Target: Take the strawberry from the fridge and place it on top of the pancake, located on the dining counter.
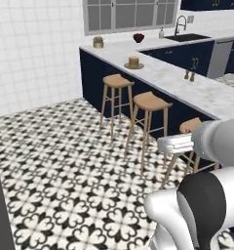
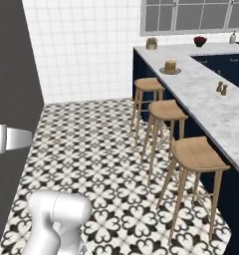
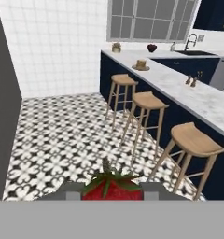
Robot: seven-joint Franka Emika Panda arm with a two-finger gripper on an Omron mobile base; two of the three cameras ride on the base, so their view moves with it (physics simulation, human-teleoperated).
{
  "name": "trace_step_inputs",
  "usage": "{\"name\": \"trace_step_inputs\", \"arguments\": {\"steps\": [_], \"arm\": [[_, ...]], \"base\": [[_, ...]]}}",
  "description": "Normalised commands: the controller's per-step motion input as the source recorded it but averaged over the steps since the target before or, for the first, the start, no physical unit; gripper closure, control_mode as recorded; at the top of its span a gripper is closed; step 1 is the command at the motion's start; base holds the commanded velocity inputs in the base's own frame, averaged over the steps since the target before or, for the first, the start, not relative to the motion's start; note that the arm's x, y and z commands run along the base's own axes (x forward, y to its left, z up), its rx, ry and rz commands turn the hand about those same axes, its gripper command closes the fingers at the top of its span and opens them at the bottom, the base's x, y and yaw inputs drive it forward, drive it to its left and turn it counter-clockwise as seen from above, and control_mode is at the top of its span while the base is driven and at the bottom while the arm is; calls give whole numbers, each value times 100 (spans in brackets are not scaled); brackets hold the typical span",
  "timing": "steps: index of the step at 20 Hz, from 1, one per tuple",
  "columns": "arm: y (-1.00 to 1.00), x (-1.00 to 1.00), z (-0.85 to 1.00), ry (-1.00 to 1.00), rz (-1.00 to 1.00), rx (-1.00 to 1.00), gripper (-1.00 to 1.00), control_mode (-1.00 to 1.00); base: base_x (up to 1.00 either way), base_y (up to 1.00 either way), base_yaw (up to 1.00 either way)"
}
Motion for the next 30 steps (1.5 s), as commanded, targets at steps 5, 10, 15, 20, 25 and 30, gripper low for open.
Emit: {"name": "trace_step_inputs", "arguments": {"steps": [5, 10, 15, 20, 25, 30], "arm": [[0, 0, 0, 0, 0, 0, 100, 100], [0, 0, 0, 0, 0, 0, 100, 100], [0, 0, 0, 0, 0, 0, 100, 100], [0, 0, 0, 0, 0, 0, 100, 100], [0, 0, 0, 0, 0, 0, 100, 100], [0, 0, 0, 0, 0, 0, 100, 100]], "base": [[100, 28, -27], [93, 26, -38], [86, 41, -43], [78, 63, -43], [72, 77, -35], [72, 75, -34]]}}
